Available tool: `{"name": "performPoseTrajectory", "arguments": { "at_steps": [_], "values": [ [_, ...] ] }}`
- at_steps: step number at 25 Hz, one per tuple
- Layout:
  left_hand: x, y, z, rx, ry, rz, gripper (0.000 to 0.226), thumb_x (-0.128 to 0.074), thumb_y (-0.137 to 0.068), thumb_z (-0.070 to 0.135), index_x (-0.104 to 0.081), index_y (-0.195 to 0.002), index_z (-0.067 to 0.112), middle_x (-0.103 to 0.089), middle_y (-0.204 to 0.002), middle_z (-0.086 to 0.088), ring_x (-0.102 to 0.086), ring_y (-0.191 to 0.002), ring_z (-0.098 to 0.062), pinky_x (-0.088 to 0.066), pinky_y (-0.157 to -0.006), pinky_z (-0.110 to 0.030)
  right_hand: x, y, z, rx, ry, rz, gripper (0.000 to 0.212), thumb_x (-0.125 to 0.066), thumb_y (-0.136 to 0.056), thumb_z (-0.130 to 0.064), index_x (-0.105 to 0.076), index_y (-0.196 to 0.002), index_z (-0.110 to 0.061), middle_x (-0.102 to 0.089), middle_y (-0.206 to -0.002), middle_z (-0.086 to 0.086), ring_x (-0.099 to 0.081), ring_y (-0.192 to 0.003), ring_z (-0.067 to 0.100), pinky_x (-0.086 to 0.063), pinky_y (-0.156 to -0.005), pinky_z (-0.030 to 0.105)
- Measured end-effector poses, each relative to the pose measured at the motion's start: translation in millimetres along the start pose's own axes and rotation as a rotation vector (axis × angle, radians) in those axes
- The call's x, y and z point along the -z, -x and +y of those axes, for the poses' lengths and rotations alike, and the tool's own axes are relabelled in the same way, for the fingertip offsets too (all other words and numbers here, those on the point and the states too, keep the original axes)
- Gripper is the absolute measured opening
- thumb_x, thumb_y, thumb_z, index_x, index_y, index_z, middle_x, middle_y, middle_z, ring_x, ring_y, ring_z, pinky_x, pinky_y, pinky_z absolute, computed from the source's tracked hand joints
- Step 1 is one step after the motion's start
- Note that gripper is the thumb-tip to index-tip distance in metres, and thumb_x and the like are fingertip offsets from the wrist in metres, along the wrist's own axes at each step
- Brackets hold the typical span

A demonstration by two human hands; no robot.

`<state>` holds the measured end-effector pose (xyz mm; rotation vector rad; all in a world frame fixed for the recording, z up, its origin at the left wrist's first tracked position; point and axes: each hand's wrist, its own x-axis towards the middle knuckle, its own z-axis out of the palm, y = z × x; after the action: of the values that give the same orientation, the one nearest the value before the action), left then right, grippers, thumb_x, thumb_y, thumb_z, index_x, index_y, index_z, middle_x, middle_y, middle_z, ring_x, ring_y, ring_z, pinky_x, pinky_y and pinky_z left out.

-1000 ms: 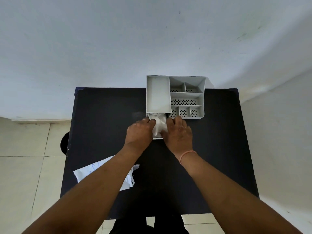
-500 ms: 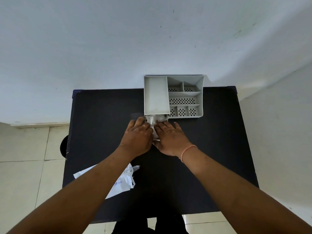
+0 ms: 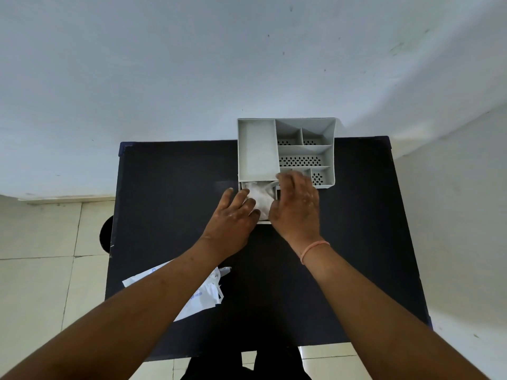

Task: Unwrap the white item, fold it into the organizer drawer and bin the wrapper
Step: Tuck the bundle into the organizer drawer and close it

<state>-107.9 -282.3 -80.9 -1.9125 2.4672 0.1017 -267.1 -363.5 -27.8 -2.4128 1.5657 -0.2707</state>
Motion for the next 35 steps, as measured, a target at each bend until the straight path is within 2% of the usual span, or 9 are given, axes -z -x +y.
{"name": "performPoseTrajectory", "arguments": {
  "at_steps": [4, 8, 13, 15, 19, 22, 27, 32, 35],
  "values": [
    [3.9, -7.6, 1.3, 0.032, 0.013, -0.065, 0.025, -0.076, -0.086, 0.024, -0.083, -0.109, 0.017, -0.079, -0.120, -0.011, -0.058, -0.138, -0.041, -0.033, -0.121, -0.065, -12.0, 6.9, -1.4, 0.214, 0.193, -0.434, 0.075, -0.068, -0.081, -0.032, -0.047, -0.150, -0.014, -0.044, -0.158, 0.007, -0.032, -0.153, 0.029, -0.021, -0.124, 0.058],
    [10.7, -10.7, 4.1, 0.094, 0.043, -0.140, 0.033, -0.071, -0.090, 0.033, -0.082, -0.116, 0.016, -0.077, -0.126, -0.009, -0.053, -0.143, -0.038, -0.025, -0.125, -0.064, -13.9, 0.9, -7.2, 0.199, 0.292, -0.587, 0.085, -0.062, -0.089, -0.035, -0.027, -0.163, -0.013, -0.026, -0.172, 0.007, -0.004, -0.163, 0.027, 0.003, -0.126, 0.067],
    [15.1, -17.3, 7.2, 0.161, 0.085, -0.220, 0.036, -0.057, -0.097, 0.033, -0.078, -0.125, 0.024, -0.073, -0.131, -0.001, -0.048, -0.144, -0.027, -0.011, -0.128, -0.063, -4.1, 7.8, -23.7, 0.117, 0.109, -0.222, 0.039, -0.061, -0.088, -0.026, -0.068, -0.125, -0.016, -0.067, -0.134, 0.004, -0.052, -0.135, 0.026, -0.035, -0.115, 0.052],
    [17.5, -18.5, 7.6, 0.167, 0.112, -0.225, 0.033, -0.056, -0.098, 0.033, -0.079, -0.120, 0.026, -0.073, -0.130, 0.001, -0.049, -0.143, -0.025, -0.012, -0.128, -0.066, -4.4, 9.9, -24.3, 0.065, 0.112, -0.059, 0.037, -0.062, -0.085, -0.023, -0.070, -0.120, -0.015, -0.069, -0.126, 0.004, -0.055, -0.126, 0.027, -0.042, -0.104, 0.046],
    [23.4, -19.6, 10.6, 0.157, 0.087, -0.257, 0.036, -0.061, -0.097, 0.036, -0.075, -0.128, 0.024, -0.070, -0.133, -0.002, -0.048, -0.143, -0.026, -0.013, -0.127, -0.069, -22.8, 9.9, -15.2, 0.016, 0.205, -0.383, 0.078, -0.062, -0.090, -0.037, -0.034, -0.159, -0.016, -0.039, -0.165, 0.009, -0.016, -0.159, 0.035, -0.017, -0.123, 0.065],
    [26.9, -21.8, 12.6, 0.151, 0.078, -0.272, 0.041, -0.062, -0.097, 0.037, -0.071, -0.134, 0.022, -0.068, -0.135, -0.003, -0.047, -0.143, -0.026, -0.013, -0.127, -0.070, -32.4, 5.0, -5.7, 0.023, 0.207, -0.561, 0.087, -0.058, -0.093, -0.043, -0.017, -0.166, -0.021, -0.014, -0.176, 0.006, 0.007, -0.162, 0.034, -0.001, -0.124, 0.071],
    [25.7, -21.1, 12.2, 0.169, 0.100, -0.261, 0.037, -0.057, -0.098, 0.036, -0.075, -0.128, 0.025, -0.070, -0.135, -0.001, -0.048, -0.143, -0.025, -0.014, -0.127, -0.069, -22.2, 1.6, -14.6, 0.029, 0.117, -0.218, 0.063, -0.061, -0.093, -0.028, -0.044, -0.152, -0.015, -0.050, -0.157, 0.006, -0.015, -0.161, 0.032, -0.015, -0.124, 0.068],
    [23.7, -17.8, 10.4, 0.146, 0.067, -0.237, 0.042, -0.064, -0.095, 0.037, -0.073, -0.134, 0.022, -0.069, -0.136, -0.004, -0.046, -0.143, -0.029, -0.018, -0.125, -0.070, -37.6, 9.1, -6.1, 0.155, 0.260, -0.372, 0.073, -0.048, -0.100, -0.033, -0.019, -0.166, -0.022, -0.017, -0.175, 0.007, 0.019, -0.161, 0.034, -0.001, -0.123, 0.072],
    [22.5, -17.7, 9.3, 0.139, 0.063, -0.232, 0.042, -0.067, -0.094, 0.037, -0.073, -0.133, 0.023, -0.070, -0.134, -0.003, -0.048, -0.142, -0.029, -0.019, -0.124, -0.069, -32.9, 12.2, 1.7, 0.189, 0.231, -0.359, 0.072, -0.052, -0.099, -0.028, -0.025, -0.165, -0.023, -0.017, -0.176, 0.006, 0.020, -0.161, 0.033, 0.003, -0.125, 0.068]
  ]
}}
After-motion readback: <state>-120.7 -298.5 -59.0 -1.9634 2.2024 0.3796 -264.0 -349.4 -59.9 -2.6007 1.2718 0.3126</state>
